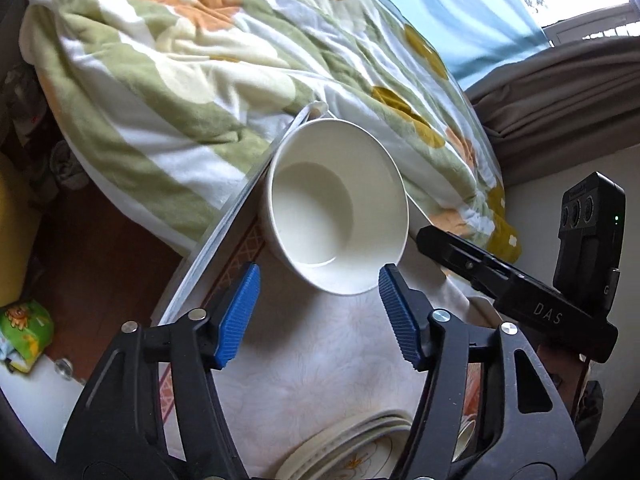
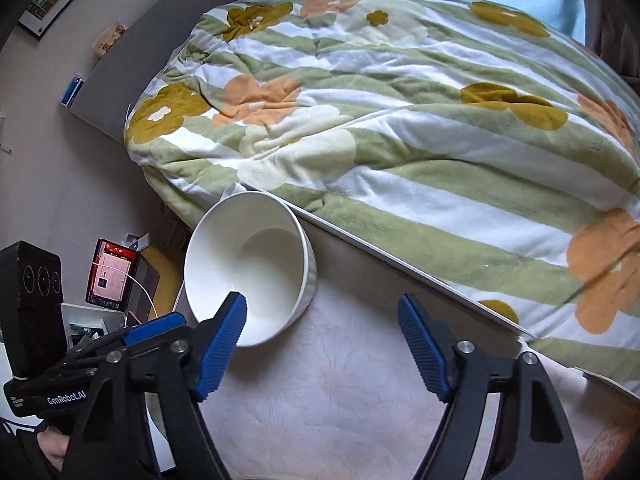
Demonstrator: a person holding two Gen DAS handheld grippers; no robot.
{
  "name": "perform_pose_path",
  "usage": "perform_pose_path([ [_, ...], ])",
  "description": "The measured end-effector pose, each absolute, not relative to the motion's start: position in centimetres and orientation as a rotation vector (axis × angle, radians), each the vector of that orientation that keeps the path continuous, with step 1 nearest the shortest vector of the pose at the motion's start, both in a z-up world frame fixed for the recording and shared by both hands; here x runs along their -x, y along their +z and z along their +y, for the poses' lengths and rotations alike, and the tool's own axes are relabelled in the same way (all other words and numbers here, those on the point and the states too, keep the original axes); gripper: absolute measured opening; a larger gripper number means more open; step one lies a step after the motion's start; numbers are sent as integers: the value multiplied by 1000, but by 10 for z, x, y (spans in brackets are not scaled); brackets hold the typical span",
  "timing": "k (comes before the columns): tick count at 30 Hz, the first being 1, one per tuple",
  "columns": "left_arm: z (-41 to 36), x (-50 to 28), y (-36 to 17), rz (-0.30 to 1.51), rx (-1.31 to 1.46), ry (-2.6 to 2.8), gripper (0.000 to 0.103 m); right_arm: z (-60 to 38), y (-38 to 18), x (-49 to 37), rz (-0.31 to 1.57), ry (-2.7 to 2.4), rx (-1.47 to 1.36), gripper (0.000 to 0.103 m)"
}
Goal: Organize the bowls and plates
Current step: 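Move both grippers to the small white bowl and clamp its rim, then lift the white bowl with both grippers and carry it over the cream bowl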
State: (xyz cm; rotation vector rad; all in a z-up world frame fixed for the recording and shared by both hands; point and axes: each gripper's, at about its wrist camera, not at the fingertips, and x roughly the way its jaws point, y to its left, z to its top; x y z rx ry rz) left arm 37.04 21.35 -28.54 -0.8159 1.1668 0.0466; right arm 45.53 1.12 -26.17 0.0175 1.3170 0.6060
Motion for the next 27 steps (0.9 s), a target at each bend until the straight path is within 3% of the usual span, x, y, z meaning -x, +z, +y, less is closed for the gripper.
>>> perform_pose_path([
  [4, 217, -383, -298, 1172, 806, 58, 48, 23, -283, -466, 1351, 620, -38, 58],
  [7, 219, -387, -305, 1177, 778, 83, 36, 30, -292, -469, 1362, 631, -34, 46],
  [9, 223, -386, -309, 1176, 773, 115, 21, 34, -297, -470, 1372, 629, -31, 34],
  [14, 227, -384, -312, 1156, 769, 117, 19, 37, -302, -468, 1380, 659, -51, 15],
  [27, 204, -374, -269, 1099, 583, 95, 19, 27, -287, -434, 1303, 610, -42, 15],
])
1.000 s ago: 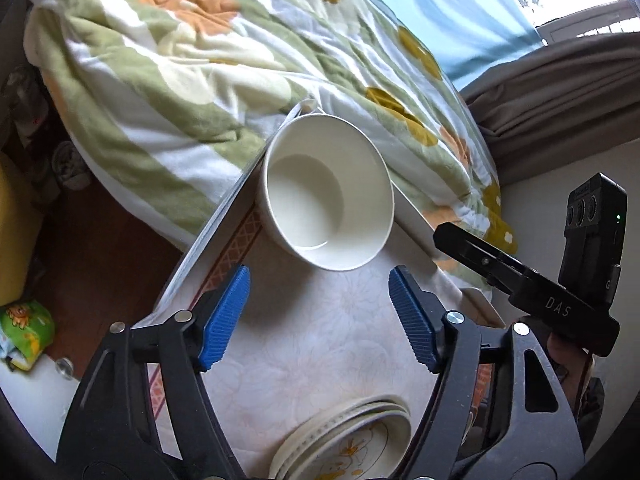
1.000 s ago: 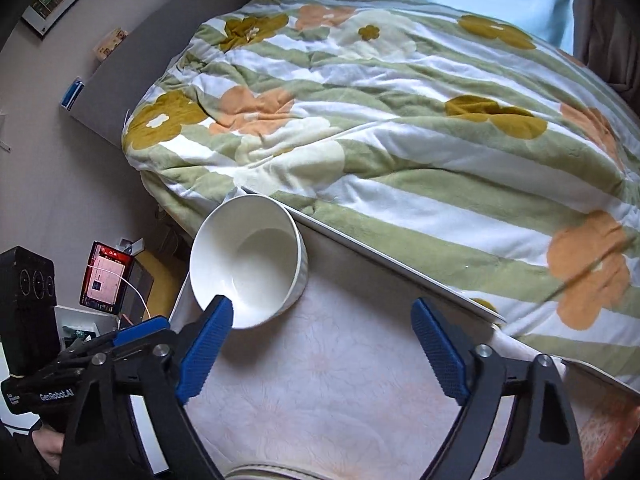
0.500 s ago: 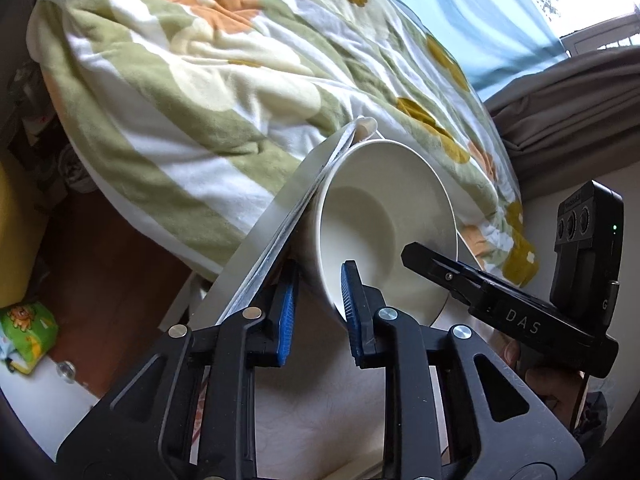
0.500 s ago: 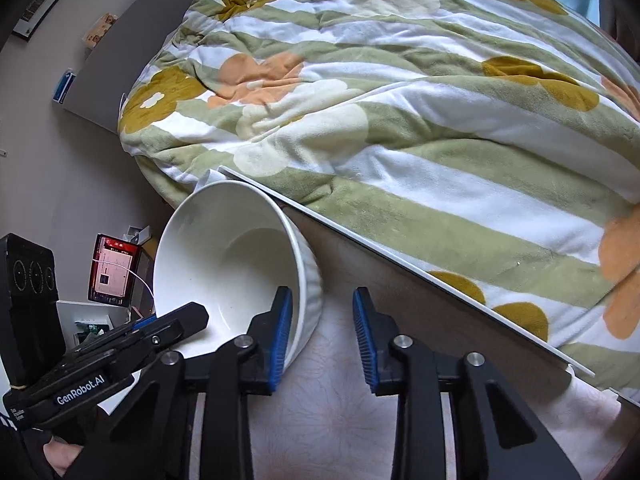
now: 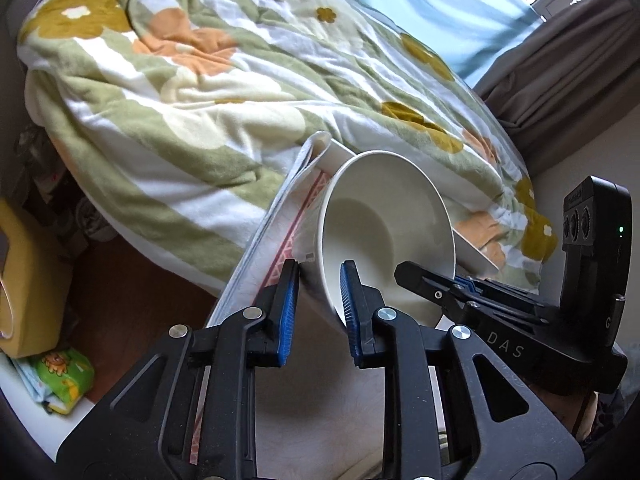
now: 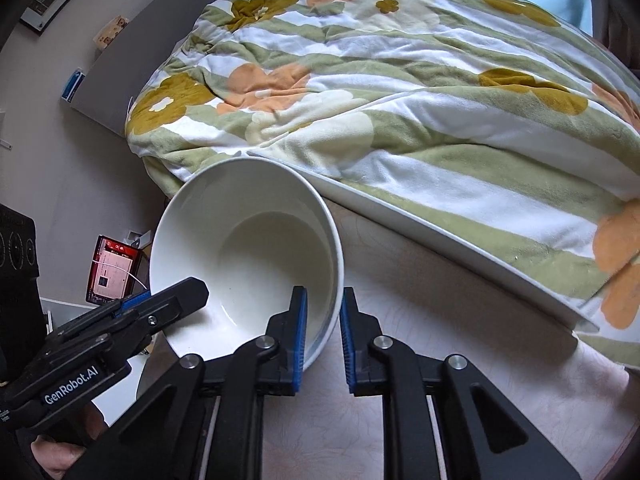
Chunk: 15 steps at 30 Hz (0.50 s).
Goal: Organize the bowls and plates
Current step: 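Lift the white bowl with both grippers and carry it over the cream bowl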
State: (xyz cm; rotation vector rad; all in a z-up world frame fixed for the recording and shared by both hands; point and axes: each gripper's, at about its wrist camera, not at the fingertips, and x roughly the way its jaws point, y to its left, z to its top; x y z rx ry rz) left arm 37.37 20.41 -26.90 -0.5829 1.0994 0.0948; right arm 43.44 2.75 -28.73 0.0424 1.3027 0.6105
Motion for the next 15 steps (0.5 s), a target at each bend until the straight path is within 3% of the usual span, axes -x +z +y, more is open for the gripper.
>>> perform_pose_path([
  [15, 73, -294, -163, 1009, 443, -64, 19, -93, -179, -319, 1126, 480, -155, 15],
])
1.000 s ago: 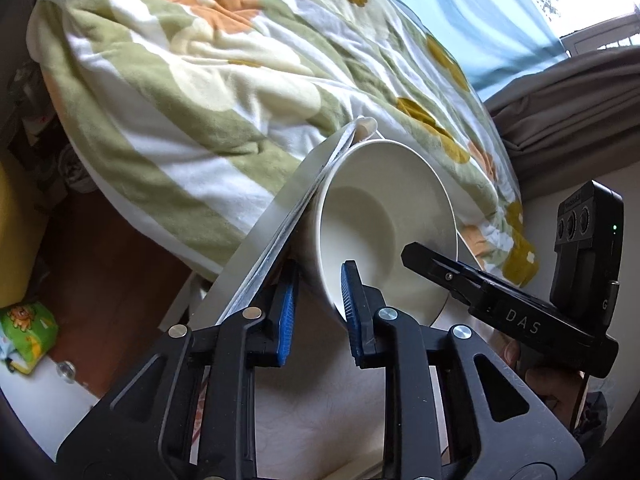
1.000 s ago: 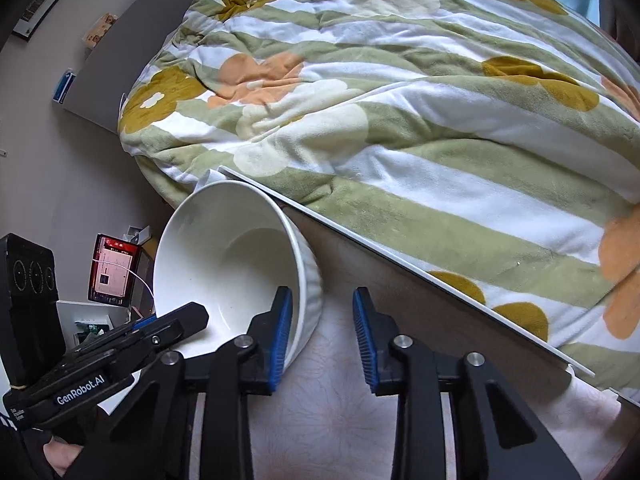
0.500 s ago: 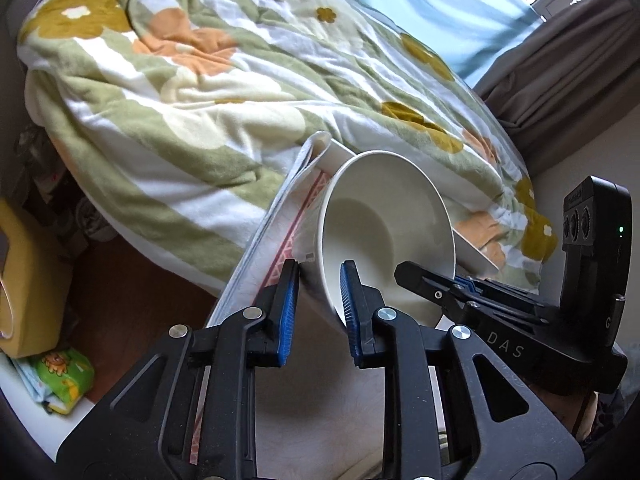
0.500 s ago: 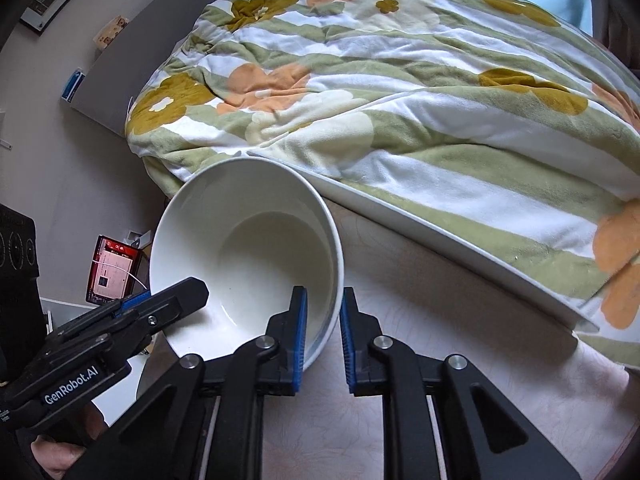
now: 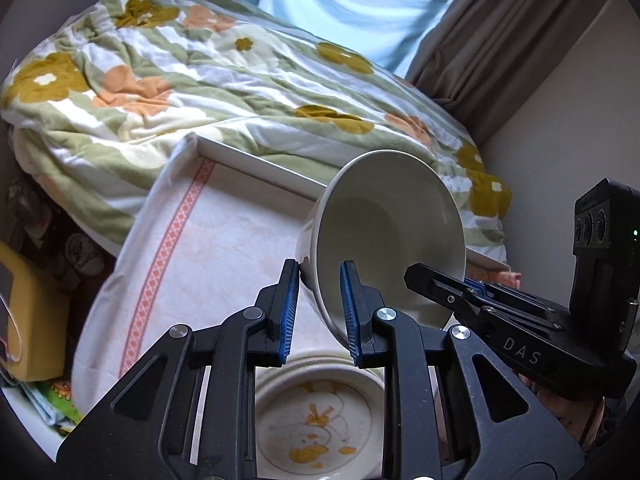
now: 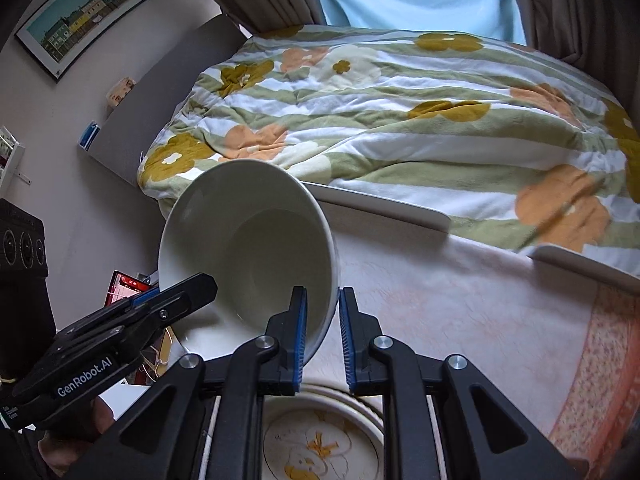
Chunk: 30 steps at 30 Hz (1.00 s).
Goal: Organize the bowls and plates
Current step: 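Lift the white bowl with both grippers and carry it over the cream bowl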
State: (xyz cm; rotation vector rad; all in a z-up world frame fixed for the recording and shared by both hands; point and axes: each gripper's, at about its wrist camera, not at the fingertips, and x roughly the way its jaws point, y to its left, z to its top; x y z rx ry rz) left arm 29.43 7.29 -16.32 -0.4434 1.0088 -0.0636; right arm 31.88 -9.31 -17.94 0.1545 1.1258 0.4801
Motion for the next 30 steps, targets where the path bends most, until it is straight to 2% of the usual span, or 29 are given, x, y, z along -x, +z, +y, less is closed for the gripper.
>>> perform_pose_path([
  [13, -108, -202, -151, 1051, 388, -247, 19, -257, -157, -186, 1088, 286, -213, 15],
  [22, -190, -181, -191, 1186, 260, -346, 19, -321, -187, -139, 1121, 157, -289, 15],
  [30, -225, -193, -231, 1268, 110, -364, 19, -347, -231, -126, 1161, 75, -376, 15],
])
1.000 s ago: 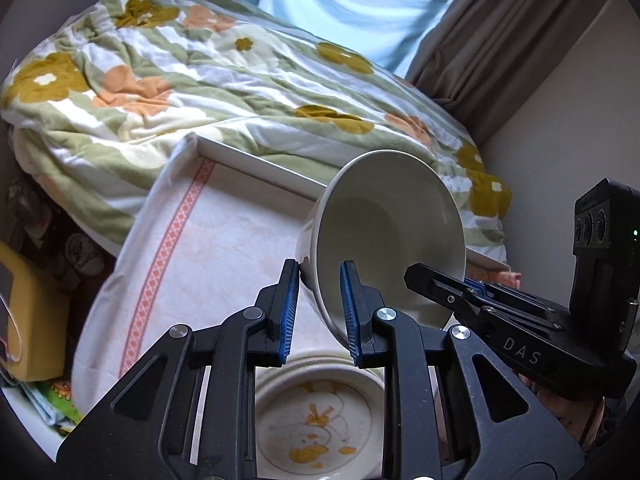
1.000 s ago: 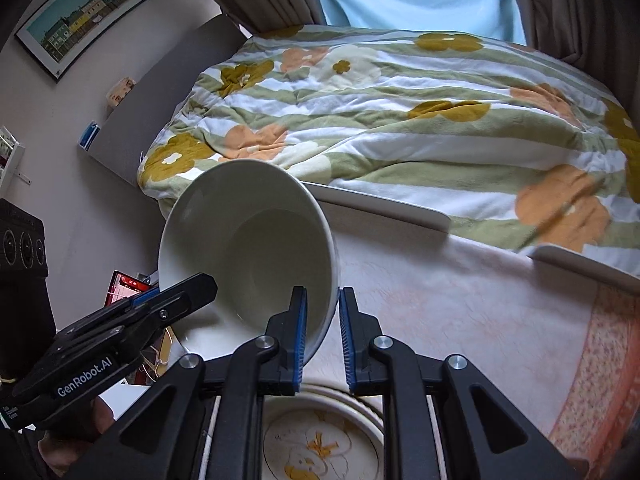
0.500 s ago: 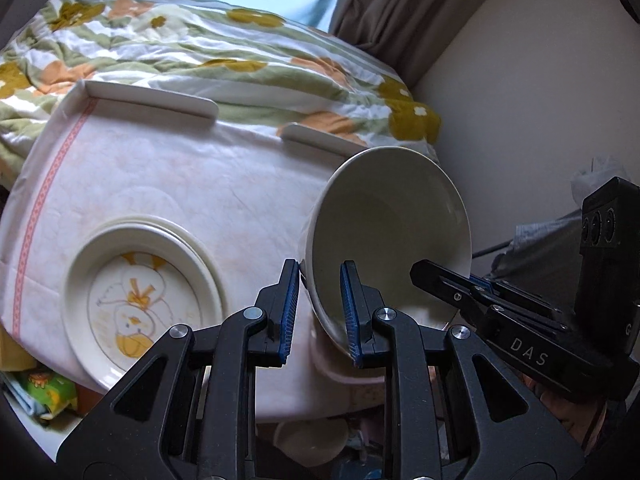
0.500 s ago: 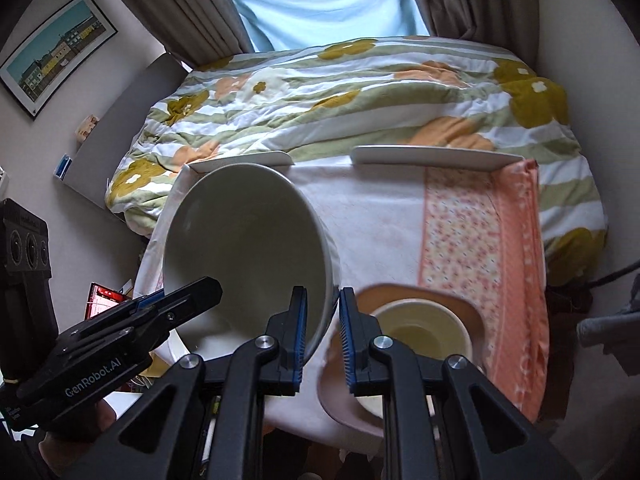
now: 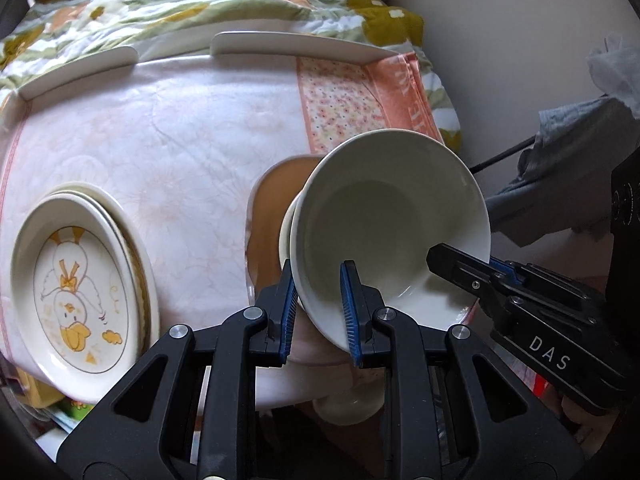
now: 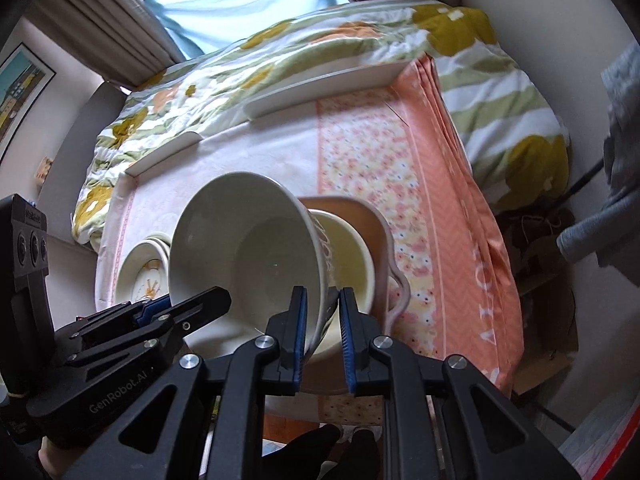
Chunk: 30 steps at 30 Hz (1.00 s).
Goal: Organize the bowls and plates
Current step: 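Lift the white bowl with both grippers and carry it over the cream bowl, then lower the white bowl into the cream bowl and open both grippers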
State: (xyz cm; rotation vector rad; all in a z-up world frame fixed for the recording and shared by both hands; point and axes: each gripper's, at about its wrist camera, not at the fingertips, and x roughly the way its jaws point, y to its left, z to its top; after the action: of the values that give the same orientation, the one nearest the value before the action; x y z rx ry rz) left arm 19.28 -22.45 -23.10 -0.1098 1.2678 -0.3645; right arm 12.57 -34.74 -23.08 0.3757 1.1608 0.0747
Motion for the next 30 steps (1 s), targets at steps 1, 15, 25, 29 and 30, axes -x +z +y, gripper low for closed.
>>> perform_pose_path([
  [1, -228, -193, -235, 1273, 90, -363, 19, -348, -235, -125, 1164, 65, -378, 15],
  [15, -250, -200, -243, 1254, -122, -330, 19, -349, -252, -124, 1175, 27, -334, 15],
  [25, -255, -194, -243, 1215, -201, -304, 19, -346, -252, -124, 1175, 27, -302, 15],
  [29, -254, -194, -243, 1212, -205, -299, 19, -346, -252, -122, 1176, 28, -297, 15],
  [30, -254, -195, -243, 1212, -204, -298, 19, -345, -252, -122, 1177, 28, -294, 15],
])
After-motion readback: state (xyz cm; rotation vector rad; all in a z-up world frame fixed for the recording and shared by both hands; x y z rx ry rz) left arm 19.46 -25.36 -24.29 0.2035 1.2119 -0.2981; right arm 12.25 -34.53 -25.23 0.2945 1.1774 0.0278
